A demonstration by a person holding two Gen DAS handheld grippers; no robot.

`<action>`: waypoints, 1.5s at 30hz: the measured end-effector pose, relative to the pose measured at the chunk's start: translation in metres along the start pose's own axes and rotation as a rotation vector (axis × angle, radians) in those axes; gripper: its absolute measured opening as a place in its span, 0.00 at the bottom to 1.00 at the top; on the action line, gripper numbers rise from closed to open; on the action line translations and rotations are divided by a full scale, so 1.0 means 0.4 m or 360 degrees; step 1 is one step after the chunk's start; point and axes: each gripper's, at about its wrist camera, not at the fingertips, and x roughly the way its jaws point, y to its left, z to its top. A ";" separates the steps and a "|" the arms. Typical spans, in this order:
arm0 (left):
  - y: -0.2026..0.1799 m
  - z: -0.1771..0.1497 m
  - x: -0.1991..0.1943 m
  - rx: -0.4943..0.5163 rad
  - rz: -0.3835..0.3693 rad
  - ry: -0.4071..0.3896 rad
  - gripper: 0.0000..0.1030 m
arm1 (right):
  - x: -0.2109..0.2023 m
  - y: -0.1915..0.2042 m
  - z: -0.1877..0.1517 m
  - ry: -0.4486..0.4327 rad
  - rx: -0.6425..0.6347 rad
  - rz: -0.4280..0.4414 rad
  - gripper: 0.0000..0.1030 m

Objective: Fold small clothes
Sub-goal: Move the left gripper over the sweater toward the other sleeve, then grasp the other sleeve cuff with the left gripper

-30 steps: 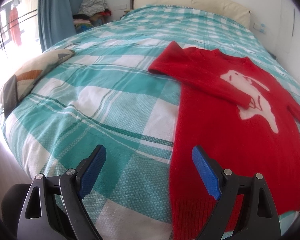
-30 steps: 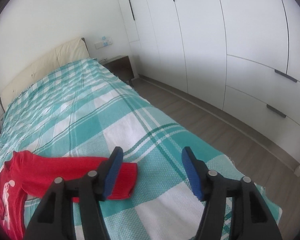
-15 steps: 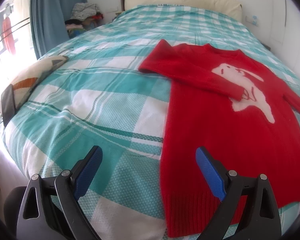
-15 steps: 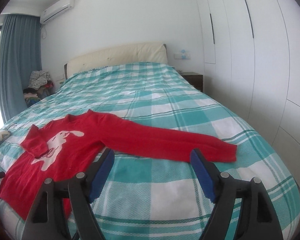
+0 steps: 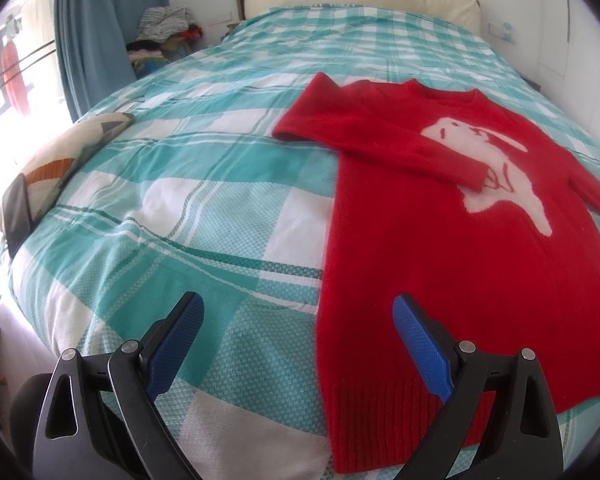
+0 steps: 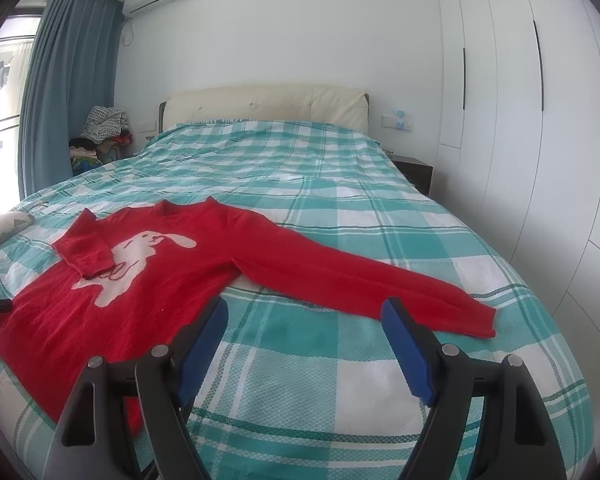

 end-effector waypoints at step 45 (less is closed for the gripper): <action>-0.371 0.234 0.229 0.1280 -0.0533 0.0120 0.03 | 0.042 0.042 -0.011 0.0098 -0.0035 0.0101 0.76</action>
